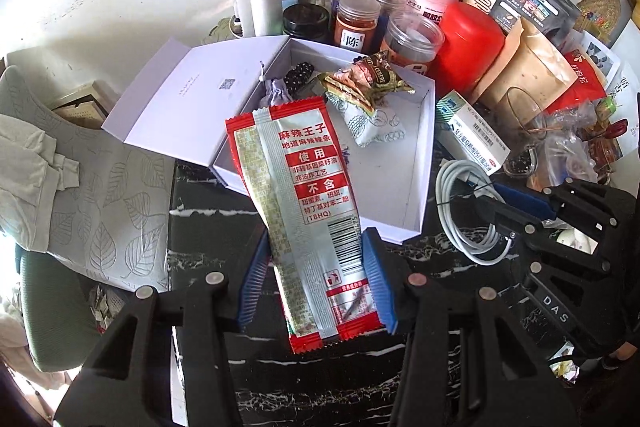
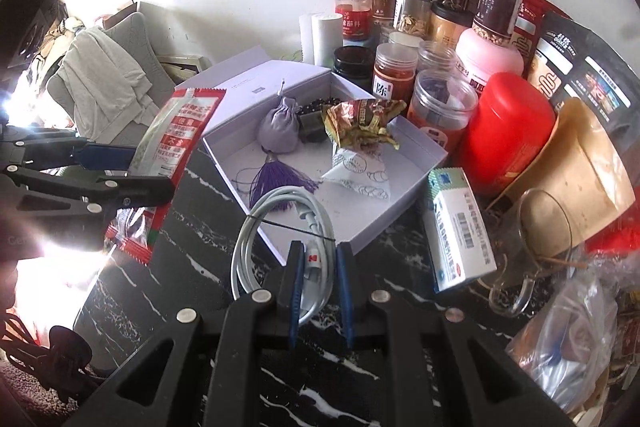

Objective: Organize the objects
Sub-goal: 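Lower the red packet with left tool while right tool lowers the cable into the box, then open left tool releasing the packet while right tool releases the cable in box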

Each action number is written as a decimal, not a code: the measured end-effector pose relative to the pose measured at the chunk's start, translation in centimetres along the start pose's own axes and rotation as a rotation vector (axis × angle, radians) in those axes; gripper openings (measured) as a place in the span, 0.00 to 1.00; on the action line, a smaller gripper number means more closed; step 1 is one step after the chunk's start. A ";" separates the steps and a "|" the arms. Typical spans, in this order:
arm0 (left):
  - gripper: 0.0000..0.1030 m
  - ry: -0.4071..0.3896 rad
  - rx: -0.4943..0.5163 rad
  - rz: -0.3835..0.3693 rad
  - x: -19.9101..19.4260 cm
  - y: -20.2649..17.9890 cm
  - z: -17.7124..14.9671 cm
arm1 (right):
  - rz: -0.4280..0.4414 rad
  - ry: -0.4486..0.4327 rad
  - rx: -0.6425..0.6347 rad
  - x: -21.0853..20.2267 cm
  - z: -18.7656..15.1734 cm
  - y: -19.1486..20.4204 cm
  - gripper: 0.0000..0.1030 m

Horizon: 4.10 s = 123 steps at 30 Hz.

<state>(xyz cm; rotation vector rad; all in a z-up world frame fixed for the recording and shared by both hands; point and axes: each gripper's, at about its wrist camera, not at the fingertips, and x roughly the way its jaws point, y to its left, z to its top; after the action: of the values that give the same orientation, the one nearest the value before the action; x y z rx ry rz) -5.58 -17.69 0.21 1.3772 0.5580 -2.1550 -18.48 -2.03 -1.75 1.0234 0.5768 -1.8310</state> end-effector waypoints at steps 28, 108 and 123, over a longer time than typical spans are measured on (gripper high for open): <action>0.44 0.017 0.127 -0.057 10.5 -0.6 8.8 | -0.023 0.026 0.060 8.8 5.7 -4.3 0.15; 0.58 0.071 0.115 -0.025 18.3 1.7 5.4 | -0.026 0.144 0.079 15.5 4.9 -3.7 0.16; 0.63 0.035 0.032 -0.050 12.4 1.7 8.3 | -0.047 0.086 0.121 11.1 5.6 -4.6 0.40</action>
<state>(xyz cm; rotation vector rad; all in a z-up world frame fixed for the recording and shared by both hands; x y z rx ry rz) -14.67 -26.42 -7.98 1.4354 0.5794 -2.1919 -27.30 -9.56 -8.24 1.1832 0.5505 -1.8891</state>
